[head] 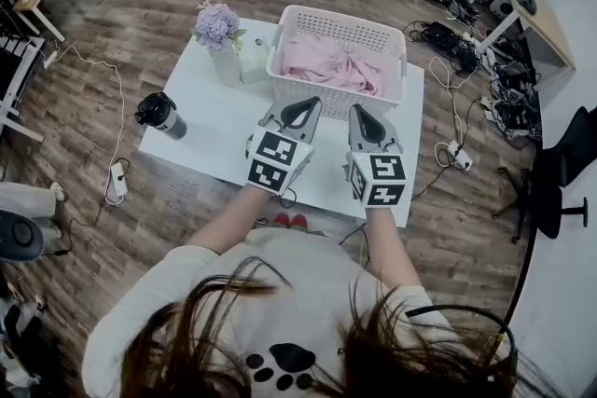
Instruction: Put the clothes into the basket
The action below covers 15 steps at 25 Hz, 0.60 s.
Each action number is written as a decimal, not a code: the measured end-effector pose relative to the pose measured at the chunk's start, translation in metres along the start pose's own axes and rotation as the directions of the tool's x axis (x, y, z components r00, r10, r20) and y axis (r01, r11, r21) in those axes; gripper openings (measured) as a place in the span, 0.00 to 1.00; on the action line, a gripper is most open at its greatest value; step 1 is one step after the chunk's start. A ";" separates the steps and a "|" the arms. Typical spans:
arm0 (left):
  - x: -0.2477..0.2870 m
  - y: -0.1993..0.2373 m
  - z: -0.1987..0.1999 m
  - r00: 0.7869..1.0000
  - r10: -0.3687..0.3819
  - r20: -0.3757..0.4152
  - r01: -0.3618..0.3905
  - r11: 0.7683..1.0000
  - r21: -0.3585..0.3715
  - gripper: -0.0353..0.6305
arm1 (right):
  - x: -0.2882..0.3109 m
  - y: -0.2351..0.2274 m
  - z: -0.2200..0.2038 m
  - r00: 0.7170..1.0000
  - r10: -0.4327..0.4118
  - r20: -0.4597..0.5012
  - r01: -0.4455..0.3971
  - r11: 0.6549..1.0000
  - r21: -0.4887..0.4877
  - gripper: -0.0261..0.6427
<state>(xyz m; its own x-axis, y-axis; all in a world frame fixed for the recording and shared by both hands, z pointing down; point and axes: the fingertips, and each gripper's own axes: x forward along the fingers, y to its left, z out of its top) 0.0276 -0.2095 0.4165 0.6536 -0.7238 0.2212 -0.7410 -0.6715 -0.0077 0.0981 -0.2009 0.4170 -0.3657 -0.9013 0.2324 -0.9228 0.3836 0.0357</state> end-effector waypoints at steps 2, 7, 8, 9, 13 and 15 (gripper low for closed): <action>-0.006 0.000 -0.003 1.000 0.008 -0.001 -0.008 1.000 0.003 0.07 | -0.005 0.002 -0.002 1.000 -0.007 0.004 0.007 1.000 0.009 0.06; -0.019 -0.008 -0.007 1.000 0.007 0.002 -0.007 1.000 0.016 0.07 | -0.019 0.013 -0.013 1.000 -0.022 0.005 0.022 1.000 0.022 0.06; -0.023 -0.010 -0.008 1.000 0.006 0.003 -0.006 1.000 0.014 0.07 | -0.021 0.015 -0.014 1.000 -0.024 0.005 0.024 0.999 0.024 0.06; -0.026 -0.011 -0.009 1.000 0.005 0.005 -0.005 1.000 0.010 0.07 | -0.023 0.017 -0.016 1.000 -0.026 0.005 0.025 0.999 0.024 0.06; -0.035 -0.018 -0.012 1.000 0.005 0.009 -0.005 1.000 0.013 0.07 | -0.032 0.021 -0.015 0.999 -0.038 0.014 0.038 0.999 0.014 0.06; -0.038 -0.022 -0.012 1.000 0.003 0.014 -0.003 1.000 0.019 0.07 | -0.036 0.022 -0.014 0.999 -0.047 0.022 0.047 0.999 0.008 0.06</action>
<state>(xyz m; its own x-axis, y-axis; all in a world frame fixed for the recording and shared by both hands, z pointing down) 0.0177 -0.1651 0.4200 0.6535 -0.7278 0.2079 -0.7400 -0.6721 -0.0269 0.0923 -0.1568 0.4225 -0.3242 -0.9226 0.2091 -0.9399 0.3392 0.0390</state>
